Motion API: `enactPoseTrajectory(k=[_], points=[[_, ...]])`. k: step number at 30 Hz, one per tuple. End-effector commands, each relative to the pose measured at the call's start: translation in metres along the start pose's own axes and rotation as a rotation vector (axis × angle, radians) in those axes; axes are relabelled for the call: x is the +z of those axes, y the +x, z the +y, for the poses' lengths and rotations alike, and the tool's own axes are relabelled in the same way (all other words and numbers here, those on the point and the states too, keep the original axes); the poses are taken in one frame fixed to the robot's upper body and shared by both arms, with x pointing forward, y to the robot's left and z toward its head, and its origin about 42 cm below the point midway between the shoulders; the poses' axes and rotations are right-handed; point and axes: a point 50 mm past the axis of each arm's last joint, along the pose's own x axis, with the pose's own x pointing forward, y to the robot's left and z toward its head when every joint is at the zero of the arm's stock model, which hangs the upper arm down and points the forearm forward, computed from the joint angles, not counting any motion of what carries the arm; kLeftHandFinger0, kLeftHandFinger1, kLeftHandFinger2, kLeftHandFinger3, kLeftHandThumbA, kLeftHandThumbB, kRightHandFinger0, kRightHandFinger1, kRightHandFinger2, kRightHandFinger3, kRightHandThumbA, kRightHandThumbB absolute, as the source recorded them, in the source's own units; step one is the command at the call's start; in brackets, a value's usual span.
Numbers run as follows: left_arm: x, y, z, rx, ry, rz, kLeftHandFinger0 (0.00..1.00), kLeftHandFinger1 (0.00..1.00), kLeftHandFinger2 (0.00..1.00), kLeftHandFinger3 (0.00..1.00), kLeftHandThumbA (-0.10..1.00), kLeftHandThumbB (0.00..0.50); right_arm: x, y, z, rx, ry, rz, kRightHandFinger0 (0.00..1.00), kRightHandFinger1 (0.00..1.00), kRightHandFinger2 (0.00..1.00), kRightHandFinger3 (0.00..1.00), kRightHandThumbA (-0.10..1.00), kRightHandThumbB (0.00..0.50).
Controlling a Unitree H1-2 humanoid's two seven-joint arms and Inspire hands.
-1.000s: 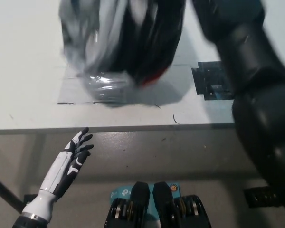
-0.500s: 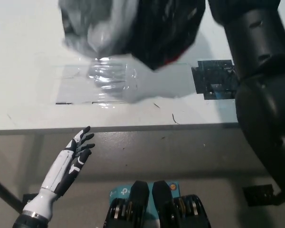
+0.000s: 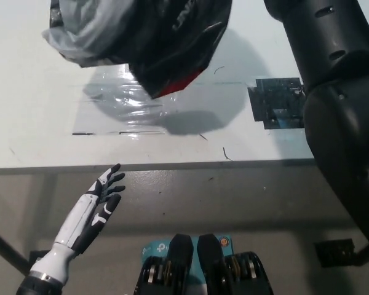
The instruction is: Use the right hand to pick up a small rectangular container and put it into a plastic bag and lift the bag
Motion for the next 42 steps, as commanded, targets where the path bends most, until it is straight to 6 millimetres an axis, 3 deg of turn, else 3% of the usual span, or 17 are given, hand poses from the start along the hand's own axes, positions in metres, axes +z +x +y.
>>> enactPoseTrajectory(k=[1, 3, 4, 5, 6, 8, 9, 10, 11, 12, 13, 14, 16, 23, 33, 40, 42], points=[[0.012, 0.005, 0.01, -0.013, 0.045, -0.058, 0.82, 0.85, 0.94, 1.0, 1.0, 0.034, 0.035, -0.004, 0.003, 0.017, -0.06, -0.147, 0.0, 0.36, 0.76, 0.3, -0.1, 0.155], [0.013, 0.007, 0.01, -0.016, 0.043, -0.061, 0.82, 0.85, 0.93, 1.0, 1.0, 0.029, 0.027, -0.002, 0.002, 0.016, -0.065, -0.133, 0.0, 0.36, 0.79, 0.47, -0.1, 0.152], [0.013, 0.007, 0.009, -0.018, 0.043, -0.067, 0.82, 0.85, 0.93, 1.0, 1.0, 0.027, 0.019, 0.0, 0.001, 0.022, -0.069, -0.129, 0.0, 0.36, 0.79, 0.48, -0.1, 0.151], [0.013, 0.008, 0.009, -0.018, 0.044, -0.069, 0.82, 0.85, 0.93, 1.0, 1.0, 0.026, 0.014, 0.0, 0.001, 0.025, -0.078, -0.122, 0.0, 0.35, 0.8, 0.3, -0.1, 0.151], [0.013, 0.008, 0.008, -0.019, 0.046, -0.071, 0.82, 0.85, 0.93, 1.0, 1.0, 0.027, 0.01, 0.001, 0.001, 0.028, -0.089, -0.114, 0.0, 0.36, 0.79, 0.21, -0.1, 0.166], [0.013, 0.007, 0.008, -0.02, 0.045, -0.068, 0.82, 0.84, 0.93, 1.0, 1.0, 0.03, 0.0, 0.003, 0.003, 0.036, -0.162, -0.072, 0.01, 0.37, 0.83, 0.81, -0.1, 0.178], [0.013, 0.007, 0.008, -0.02, 0.045, -0.068, 0.82, 0.84, 0.93, 1.0, 1.0, 0.03, -0.003, 0.003, 0.003, 0.039, -0.204, -0.052, 0.0, 0.35, 0.79, 0.92, -0.1, 0.182], [0.013, 0.008, 0.008, -0.021, 0.047, -0.068, 0.82, 0.84, 0.93, 1.0, 1.0, 0.032, -0.004, 0.003, 0.003, 0.039, -0.235, -0.044, 0.17, 0.53, 0.99, 1.0, -0.1, 0.215], [0.013, 0.008, 0.008, -0.021, 0.052, -0.071, 0.82, 0.84, 0.93, 1.0, 1.0, 0.038, -0.006, 0.004, 0.003, 0.077, -0.38, -0.024, 0.54, 0.94, 1.0, 1.0, 0.2, 0.19], [0.013, 0.009, 0.008, -0.02, 0.054, -0.072, 0.82, 0.84, 0.93, 1.0, 1.0, 0.038, -0.006, 0.004, 0.003, 0.088, -0.419, -0.017, 0.54, 0.94, 1.0, 1.0, 0.2, 0.19], [0.013, 0.009, 0.008, -0.022, 0.056, -0.071, 0.82, 0.84, 0.93, 1.0, 1.0, 0.038, -0.006, 0.003, 0.001, 0.118, -0.49, -0.001, 0.88, 1.0, 1.0, 1.0, 0.45, 0.356], [0.014, 0.01, 0.008, -0.024, 0.056, -0.072, 0.82, 0.84, 0.93, 1.0, 1.0, 0.032, -0.007, 0.003, 0.0, 0.139, -0.537, 0.017, 1.0, 1.0, 1.0, 1.0, 0.53, 0.337], [0.014, 0.011, 0.009, -0.026, 0.056, -0.079, 0.82, 0.84, 0.93, 1.0, 1.0, 0.03, -0.009, 0.003, -0.003, 0.175, -0.6, 0.044, 1.0, 1.0, 1.0, 1.0, 0.52, 0.374], [0.015, 0.012, 0.007, -0.034, 0.053, -0.075, 0.82, 0.85, 0.93, 1.0, 1.0, 0.059, -0.013, 0.001, -0.008, 0.24, -0.736, 0.054, 1.0, 1.0, 1.0, 1.0, 0.75, 0.377], [0.016, 0.013, 0.007, -0.035, 0.053, -0.07, 0.83, 0.85, 0.93, 1.0, 1.0, 0.056, -0.001, -0.001, -0.015, 0.288, -0.719, 0.049, 1.0, 1.0, 1.0, 1.0, 0.75, 0.365], [0.016, 0.013, 0.006, -0.036, 0.053, -0.071, 0.82, 0.84, 0.93, 1.0, 1.0, 0.038, 0.038, -0.01, -0.02, 0.247, -0.897, 0.095, 1.0, 1.0, 1.0, 1.0, 0.66, 0.394], [0.016, 0.013, 0.006, -0.038, 0.057, -0.071, 0.82, 0.84, 0.93, 1.0, 1.0, 0.05, 0.05, -0.013, -0.022, 0.208, -0.936, 0.118, 1.0, 1.0, 1.0, 1.0, 0.62, 0.456]])
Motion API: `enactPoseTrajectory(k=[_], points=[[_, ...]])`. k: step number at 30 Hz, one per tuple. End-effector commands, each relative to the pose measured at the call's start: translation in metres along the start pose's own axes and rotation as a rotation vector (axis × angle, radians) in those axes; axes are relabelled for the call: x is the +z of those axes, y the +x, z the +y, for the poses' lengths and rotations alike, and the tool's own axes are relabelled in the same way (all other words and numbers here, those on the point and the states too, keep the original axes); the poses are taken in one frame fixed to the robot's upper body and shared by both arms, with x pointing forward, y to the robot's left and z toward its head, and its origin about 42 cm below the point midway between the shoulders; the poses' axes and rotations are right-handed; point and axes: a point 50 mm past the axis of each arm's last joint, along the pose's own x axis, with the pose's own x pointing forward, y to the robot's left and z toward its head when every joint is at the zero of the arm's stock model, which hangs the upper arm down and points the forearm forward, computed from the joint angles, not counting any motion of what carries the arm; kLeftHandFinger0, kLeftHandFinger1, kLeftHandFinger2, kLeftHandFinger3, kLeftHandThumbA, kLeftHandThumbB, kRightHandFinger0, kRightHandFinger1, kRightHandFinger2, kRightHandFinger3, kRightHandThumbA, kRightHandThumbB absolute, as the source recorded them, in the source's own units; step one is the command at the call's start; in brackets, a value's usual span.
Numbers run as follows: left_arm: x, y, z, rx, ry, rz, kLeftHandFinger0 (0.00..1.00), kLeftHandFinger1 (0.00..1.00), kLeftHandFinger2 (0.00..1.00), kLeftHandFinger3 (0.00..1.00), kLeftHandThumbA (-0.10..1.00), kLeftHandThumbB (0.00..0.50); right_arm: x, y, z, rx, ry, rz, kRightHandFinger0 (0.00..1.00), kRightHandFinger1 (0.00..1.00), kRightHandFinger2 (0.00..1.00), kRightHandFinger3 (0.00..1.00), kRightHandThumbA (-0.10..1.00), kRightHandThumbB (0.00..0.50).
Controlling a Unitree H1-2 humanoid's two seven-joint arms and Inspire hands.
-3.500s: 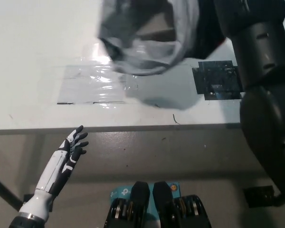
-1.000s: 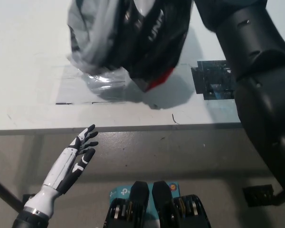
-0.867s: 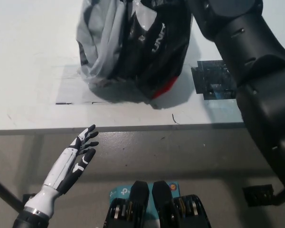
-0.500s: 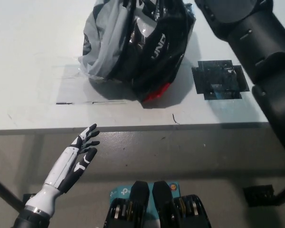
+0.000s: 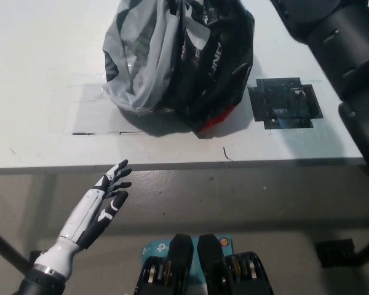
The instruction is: Use the right hand to pick up a small rectangular container and put it into a plastic bag and lift the bag
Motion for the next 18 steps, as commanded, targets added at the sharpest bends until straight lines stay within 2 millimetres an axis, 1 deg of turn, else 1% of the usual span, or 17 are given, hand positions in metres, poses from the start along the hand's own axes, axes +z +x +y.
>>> enactPoseTrajectory(k=[1, 3, 6, 7, 8, 9, 10, 11, 12, 15, 16, 18], points=[[0.009, 0.004, 0.007, -0.007, 0.036, -0.047, 0.82, 0.84, 0.93, 1.0, 1.0, 0.057, 0.073, -0.043, -0.063, -0.112, -0.231, 0.011, 1.0, 1.0, 1.0, 1.0, 0.62, 0.498], [0.009, 0.003, 0.006, -0.009, 0.029, -0.046, 0.82, 0.84, 0.93, 1.0, 1.0, 0.044, 0.082, -0.051, -0.073, -0.12, -0.286, 0.022, 1.0, 1.0, 1.0, 1.0, 0.52, 0.5], [0.008, 0.003, 0.007, -0.009, 0.03, -0.051, 0.82, 0.84, 0.93, 1.0, 1.0, 0.042, 0.091, -0.061, -0.083, -0.121, -0.37, 0.046, 1.0, 1.0, 1.0, 1.0, 0.51, 0.5], [0.008, 0.003, 0.007, -0.007, 0.029, -0.051, 0.82, 0.84, 0.93, 1.0, 1.0, 0.051, 0.097, -0.067, -0.088, -0.151, -0.517, 0.095, 1.0, 1.0, 1.0, 1.0, 0.62, 0.5], [0.008, 0.003, 0.007, -0.007, 0.027, -0.05, 0.82, 0.84, 0.93, 1.0, 1.0, 0.051, 0.099, -0.068, -0.089, -0.166, -0.571, 0.115, 1.0, 1.0, 1.0, 1.0, 0.62, 0.5], [0.008, 0.003, 0.008, -0.005, 0.028, -0.049, 0.82, 0.85, 0.93, 1.0, 1.0, 0.061, 0.103, -0.07, -0.089, -0.203, -0.675, 0.173, 1.0, 1.0, 1.0, 1.0, 0.71, 0.5], [0.008, 0.003, 0.008, -0.004, 0.029, -0.047, 0.82, 0.85, 0.93, 1.0, 1.0, 0.063, 0.106, -0.072, -0.088, -0.237, -0.742, 0.214, 1.0, 1.0, 1.0, 1.0, 0.75, 0.5], [0.008, 0.003, 0.008, -0.003, 0.029, -0.046, 0.82, 0.85, 0.93, 1.0, 1.0, 0.063, 0.108, -0.073, -0.086, -0.274, -0.812, 0.249, 1.0, 1.0, 1.0, 1.0, 0.86, 0.5], [0.008, 0.003, 0.008, -0.003, 0.026, -0.044, 0.83, 0.85, 0.93, 1.0, 1.0, 0.063, 0.109, -0.075, -0.083, -0.316, -0.878, 0.276, 1.0, 1.0, 1.0, 1.0, 1.0, 0.5], [0.007, 0.003, 0.006, -0.006, 0.022, -0.047, 0.82, 0.85, 0.93, 1.0, 1.0, 0.052, 0.103, -0.076, -0.075, -0.46, -0.998, 0.288, 1.0, 1.0, 1.0, 1.0, 1.0, 0.497], [0.006, 0.002, 0.006, -0.006, 0.024, -0.049, 0.82, 0.85, 0.93, 1.0, 1.0, 0.051, 0.101, -0.076, -0.074, -0.485, -1.007, 0.277, 1.0, 1.0, 1.0, 1.0, 1.0, 0.487], [0.007, 0.002, 0.005, -0.008, 0.026, -0.048, 0.82, 0.85, 0.93, 1.0, 1.0, 0.047, 0.098, -0.077, -0.074, -0.526, -1.012, 0.255, 1.0, 1.0, 1.0, 1.0, 1.0, 0.499]])
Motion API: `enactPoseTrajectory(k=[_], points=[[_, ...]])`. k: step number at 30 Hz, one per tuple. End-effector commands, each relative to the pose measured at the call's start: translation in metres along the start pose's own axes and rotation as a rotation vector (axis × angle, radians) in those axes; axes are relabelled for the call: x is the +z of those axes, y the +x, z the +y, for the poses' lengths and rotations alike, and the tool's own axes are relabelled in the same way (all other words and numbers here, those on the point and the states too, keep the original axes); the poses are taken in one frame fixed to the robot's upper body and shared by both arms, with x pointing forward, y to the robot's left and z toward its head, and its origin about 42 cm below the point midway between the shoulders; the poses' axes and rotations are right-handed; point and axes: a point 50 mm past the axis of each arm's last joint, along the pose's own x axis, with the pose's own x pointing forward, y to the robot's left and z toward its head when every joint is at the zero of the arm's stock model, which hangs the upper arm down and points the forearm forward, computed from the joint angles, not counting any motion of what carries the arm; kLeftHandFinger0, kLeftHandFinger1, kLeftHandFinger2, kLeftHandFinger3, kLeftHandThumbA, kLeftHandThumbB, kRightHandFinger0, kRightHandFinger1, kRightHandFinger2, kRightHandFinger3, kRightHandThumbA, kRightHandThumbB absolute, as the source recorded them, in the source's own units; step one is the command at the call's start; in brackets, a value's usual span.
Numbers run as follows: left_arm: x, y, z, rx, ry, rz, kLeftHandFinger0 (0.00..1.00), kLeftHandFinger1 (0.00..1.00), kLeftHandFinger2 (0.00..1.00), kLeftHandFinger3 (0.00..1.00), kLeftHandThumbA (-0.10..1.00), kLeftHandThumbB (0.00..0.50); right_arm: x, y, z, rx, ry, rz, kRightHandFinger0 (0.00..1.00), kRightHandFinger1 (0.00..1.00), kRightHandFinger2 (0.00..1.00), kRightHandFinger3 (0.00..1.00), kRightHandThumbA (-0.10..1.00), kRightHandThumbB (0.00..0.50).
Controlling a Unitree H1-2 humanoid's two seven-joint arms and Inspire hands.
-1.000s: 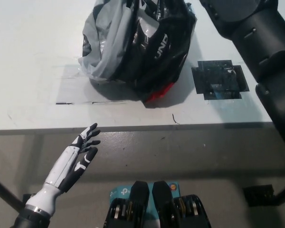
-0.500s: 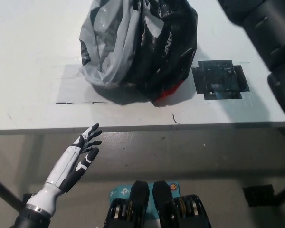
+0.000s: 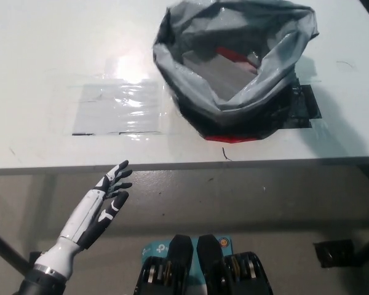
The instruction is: Use the right hand to pick up a small rectangular container and put it into a plastic bag and lift the bag
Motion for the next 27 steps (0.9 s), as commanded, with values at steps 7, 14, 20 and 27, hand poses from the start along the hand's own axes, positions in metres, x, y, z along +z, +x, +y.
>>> enactPoseTrajectory(k=[7, 14, 20, 27], points=[[0.009, 0.003, 0.007, 0.003, 0.031, -0.066, 0.81, 0.83, 0.92, 1.0, 1.0, 0.037, -0.013, -0.067, -0.062, -0.743, -0.201, 0.03, 1.0, 1.0, 1.0, 1.0, 1.0, 0.47], [0.01, 0.003, 0.013, -0.002, 0.041, -0.059, 0.82, 0.85, 0.93, 1.0, 1.0, 0.04, -0.055, -0.186, -0.053, -0.897, 0.011, -0.249, 1.0, 1.0, 1.0, 1.0, 1.0, 0.409], [0.016, 0.025, 0.027, 0.009, 0.03, -0.084, 0.82, 0.86, 0.94, 1.0, 1.0, 0.044, -0.102, -0.298, -0.022, -1.017, 0.1, -0.444, 1.0, 1.0, 1.0, 1.0, 1.0, 0.37], [0.033, 0.064, 0.039, 0.062, 0.009, -0.139, 0.86, 0.91, 1.0, 1.0, 1.0, 0.074, -0.125, -0.387, 0.017, -1.36, 0.332, -0.767, 1.0, 1.0, 1.0, 1.0, 1.0, 0.318]])
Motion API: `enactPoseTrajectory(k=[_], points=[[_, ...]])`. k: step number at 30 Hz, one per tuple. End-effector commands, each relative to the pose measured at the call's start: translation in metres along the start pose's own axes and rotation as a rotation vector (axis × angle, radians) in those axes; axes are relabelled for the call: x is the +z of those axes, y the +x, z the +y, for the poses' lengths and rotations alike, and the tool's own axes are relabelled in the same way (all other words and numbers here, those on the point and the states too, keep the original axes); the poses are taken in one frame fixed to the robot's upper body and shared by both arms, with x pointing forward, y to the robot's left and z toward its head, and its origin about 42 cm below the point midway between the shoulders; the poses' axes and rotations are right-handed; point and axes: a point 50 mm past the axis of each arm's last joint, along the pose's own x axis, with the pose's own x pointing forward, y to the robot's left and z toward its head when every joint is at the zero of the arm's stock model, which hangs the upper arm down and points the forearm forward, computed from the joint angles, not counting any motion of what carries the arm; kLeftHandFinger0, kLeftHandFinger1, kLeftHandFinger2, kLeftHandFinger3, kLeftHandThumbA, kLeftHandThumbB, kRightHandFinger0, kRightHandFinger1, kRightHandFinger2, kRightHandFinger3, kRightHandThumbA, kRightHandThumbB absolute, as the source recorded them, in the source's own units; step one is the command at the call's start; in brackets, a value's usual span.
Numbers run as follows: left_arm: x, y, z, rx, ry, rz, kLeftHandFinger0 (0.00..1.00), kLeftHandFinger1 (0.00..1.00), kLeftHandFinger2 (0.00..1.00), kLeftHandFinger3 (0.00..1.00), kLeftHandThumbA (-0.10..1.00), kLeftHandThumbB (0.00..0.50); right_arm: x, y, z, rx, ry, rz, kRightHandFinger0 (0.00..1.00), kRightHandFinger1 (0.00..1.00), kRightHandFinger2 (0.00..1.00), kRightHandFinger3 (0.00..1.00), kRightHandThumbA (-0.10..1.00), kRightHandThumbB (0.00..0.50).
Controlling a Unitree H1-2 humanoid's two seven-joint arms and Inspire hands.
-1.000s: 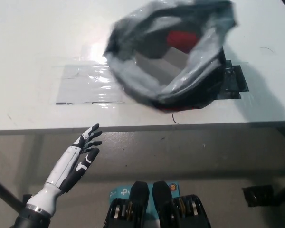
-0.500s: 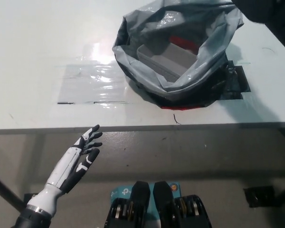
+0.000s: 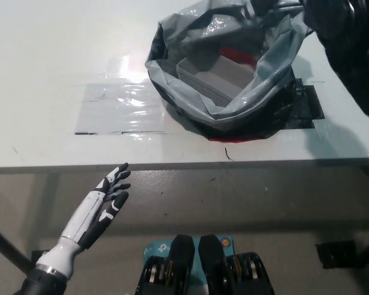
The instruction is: Use the right hand to pick up a small rectangular container and put it into a plastic bag and lift the bag
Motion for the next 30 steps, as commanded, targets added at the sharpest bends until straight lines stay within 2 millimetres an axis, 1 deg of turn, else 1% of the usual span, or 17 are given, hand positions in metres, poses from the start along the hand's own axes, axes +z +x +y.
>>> enactPoseTrajectory(k=[1, 2, 8, 9, 11, 14, 15, 17, 18, 20, 21, 22, 24, 25, 26, 27, 30], points=[[0.043, 0.059, 0.041, 0.068, 0.015, -0.169, 0.86, 0.91, 1.0, 1.0, 1.0, 0.074, 0.033, -0.302, -0.176, -1.097, 0.14, -0.678, 1.0, 1.0, 1.0, 1.0, 1.0, 0.318], [0.045, 0.062, 0.043, 0.072, 0.015, -0.174, 0.88, 0.92, 1.0, 1.0, 1.0, 0.074, 0.031, -0.308, -0.172, -1.107, 0.166, -0.707, 1.0, 1.0, 1.0, 1.0, 1.0, 0.328], [0.052, 0.07, 0.05, 0.092, 0.016, -0.197, 0.91, 0.95, 1.0, 1.0, 1.0, 0.078, 0.022, -0.336, -0.141, -1.165, 0.265, -0.807, 1.0, 1.0, 1.0, 1.0, 1.0, 0.29], [0.053, 0.071, 0.05, 0.091, 0.003, -0.194, 0.94, 0.99, 1.0, 1.0, 1.0, 0.119, 0.016, -0.339, -0.126, -1.168, 0.306, -0.835, 1.0, 1.0, 1.0, 1.0, 1.0, 0.295], [0.052, 0.071, 0.05, 0.09, -0.002, -0.194, 0.95, 1.0, 1.0, 1.0, 1.0, 0.122, 0.011, -0.34, -0.111, -1.153, 0.346, -0.87, 1.0, 1.0, 1.0, 1.0, 1.0, 0.282], [0.051, 0.069, 0.051, 0.081, 0.017, -0.182, 0.99, 1.0, 1.0, 1.0, 1.0, 0.126, 0.008, -0.33, -0.072, -1.171, 0.416, -0.906, 1.0, 1.0, 1.0, 1.0, 1.0, 0.33], [0.05, 0.067, 0.05, 0.079, 0.018, -0.175, 1.0, 1.0, 1.0, 1.0, 1.0, 0.155, 0.009, -0.324, -0.049, -1.164, 0.482, -0.914, 1.0, 1.0, 1.0, 1.0, 1.0, 0.381], [0.047, 0.062, 0.048, 0.077, 0.019, -0.164, 1.0, 1.0, 1.0, 1.0, 1.0, 0.166, 0.013, -0.319, -0.014, -1.153, 0.58, -0.901, 1.0, 1.0, 1.0, 1.0, 1.0, 0.394], [0.044, 0.059, 0.046, 0.081, 0.013, -0.158, 1.0, 1.0, 1.0, 1.0, 1.0, 0.176, 0.02, -0.316, 0.022, -1.11, 0.66, -0.828, 1.0, 1.0, 1.0, 1.0, 1.0, 0.37], [0.038, 0.051, 0.041, 0.085, -0.004, -0.146, 1.0, 1.0, 1.0, 1.0, 1.0, 0.181, 0.026, -0.313, 0.056, -1.035, 0.711, -0.698, 1.0, 1.0, 1.0, 1.0, 1.0, 0.301], [0.035, 0.047, 0.039, 0.086, -0.012, -0.142, 1.0, 1.0, 1.0, 1.0, 1.0, 0.183, 0.027, -0.311, 0.068, -1.01, 0.727, -0.651, 1.0, 1.0, 1.0, 1.0, 1.0, 0.301], [0.027, 0.038, 0.032, 0.094, -0.037, -0.131, 1.0, 1.0, 1.0, 1.0, 1.0, 0.179, 0.017, -0.295, 0.11, -0.967, 0.771, -0.48, 1.0, 1.0, 1.0, 1.0, 1.0, 0.23], [0.019, 0.028, 0.026, 0.104, -0.048, -0.121, 1.0, 1.0, 1.0, 1.0, 1.0, 0.176, 0.007, -0.283, 0.147, -0.926, 0.848, -0.362, 1.0, 1.0, 1.0, 1.0, 1.0, 0.229], [0.011, 0.015, 0.018, 0.11, -0.06, -0.103, 1.0, 1.0, 1.0, 1.0, 1.0, 0.188, -0.007, -0.276, 0.18, -0.884, 0.876, -0.279, 1.0, 1.0, 1.0, 1.0, 1.0, 0.19], [0.008, 0.01, 0.015, 0.111, -0.064, -0.096, 1.0, 1.0, 1.0, 1.0, 1.0, 0.188, -0.011, -0.274, 0.19, -0.87, 0.874, -0.257, 1.0, 1.0, 1.0, 1.0, 1.0, 0.188], [0.002, -0.002, 0.008, 0.111, -0.079, -0.073, 1.0, 1.0, 1.0, 1.0, 1.0, 0.198, -0.024, -0.271, 0.214, -0.828, 0.859, -0.216, 1.0, 1.0, 1.0, 1.0, 1.0, 0.162], [-0.011, -0.033, -0.009, 0.1, -0.101, -0.015, 1.0, 1.0, 1.0, 1.0, 1.0, 0.203, -0.04, -0.278, 0.253, -0.732, 0.817, -0.103, 1.0, 1.0, 1.0, 1.0, 1.0, 0.2]])
